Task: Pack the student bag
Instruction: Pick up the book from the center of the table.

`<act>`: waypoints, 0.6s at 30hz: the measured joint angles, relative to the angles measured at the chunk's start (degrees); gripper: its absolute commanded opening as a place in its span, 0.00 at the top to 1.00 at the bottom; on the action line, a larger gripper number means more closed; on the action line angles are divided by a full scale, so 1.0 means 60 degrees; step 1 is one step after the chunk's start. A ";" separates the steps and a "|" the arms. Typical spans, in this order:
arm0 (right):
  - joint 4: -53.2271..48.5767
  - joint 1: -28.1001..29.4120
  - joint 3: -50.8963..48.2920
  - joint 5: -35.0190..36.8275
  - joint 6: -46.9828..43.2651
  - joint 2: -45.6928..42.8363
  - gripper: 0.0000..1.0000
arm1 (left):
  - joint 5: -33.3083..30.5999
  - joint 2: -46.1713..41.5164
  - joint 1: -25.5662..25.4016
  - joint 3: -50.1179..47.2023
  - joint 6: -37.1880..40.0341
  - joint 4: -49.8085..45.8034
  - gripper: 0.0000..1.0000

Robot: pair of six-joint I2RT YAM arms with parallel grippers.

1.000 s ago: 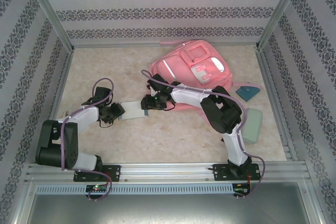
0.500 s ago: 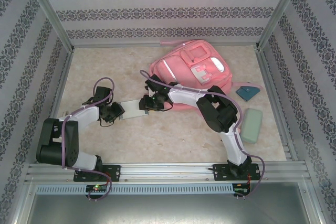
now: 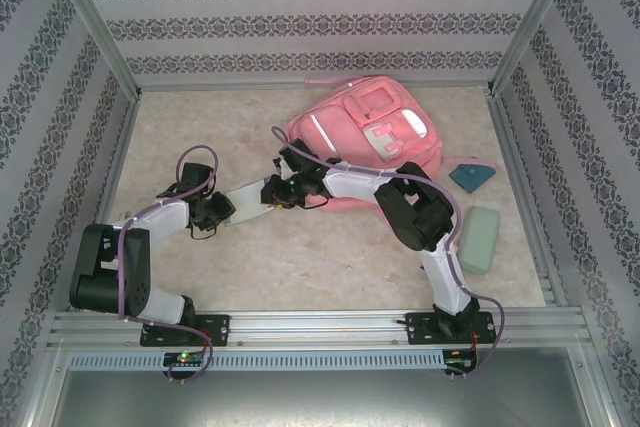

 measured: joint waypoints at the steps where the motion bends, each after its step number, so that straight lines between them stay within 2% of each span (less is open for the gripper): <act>1: 0.0117 -0.0040 -0.0033 -0.0102 0.0044 -0.0055 0.93 | -0.0015 0.0000 0.0000 0.0025 0.0000 0.0000 0.71; 6: 0.0397 -0.0095 -0.0270 -0.0193 0.0106 -0.0310 1.00 | 0.0025 0.0000 -0.0022 0.0124 0.0033 -0.0015 0.68; 11: 0.0386 -0.0277 -0.0306 -0.0357 0.0095 -0.0674 1.00 | 0.0109 -0.0135 -0.0040 0.0262 0.0036 -0.0353 0.49; 16: 0.0226 -0.0659 -0.0433 -0.0393 0.0073 -0.1494 1.00 | 0.0375 -0.0729 -0.0109 0.0681 -0.0095 -0.0685 0.38; 17: 0.0211 -0.0812 -0.0455 -0.0397 0.0073 -0.1705 1.00 | 0.0459 -0.0878 -0.0109 0.0827 -0.0127 -0.0703 0.31; 18: 0.0215 -0.0940 -0.0455 -0.0390 0.0073 -0.1869 1.00 | 0.0572 -0.1002 -0.0109 0.0951 -0.0178 -0.0696 0.29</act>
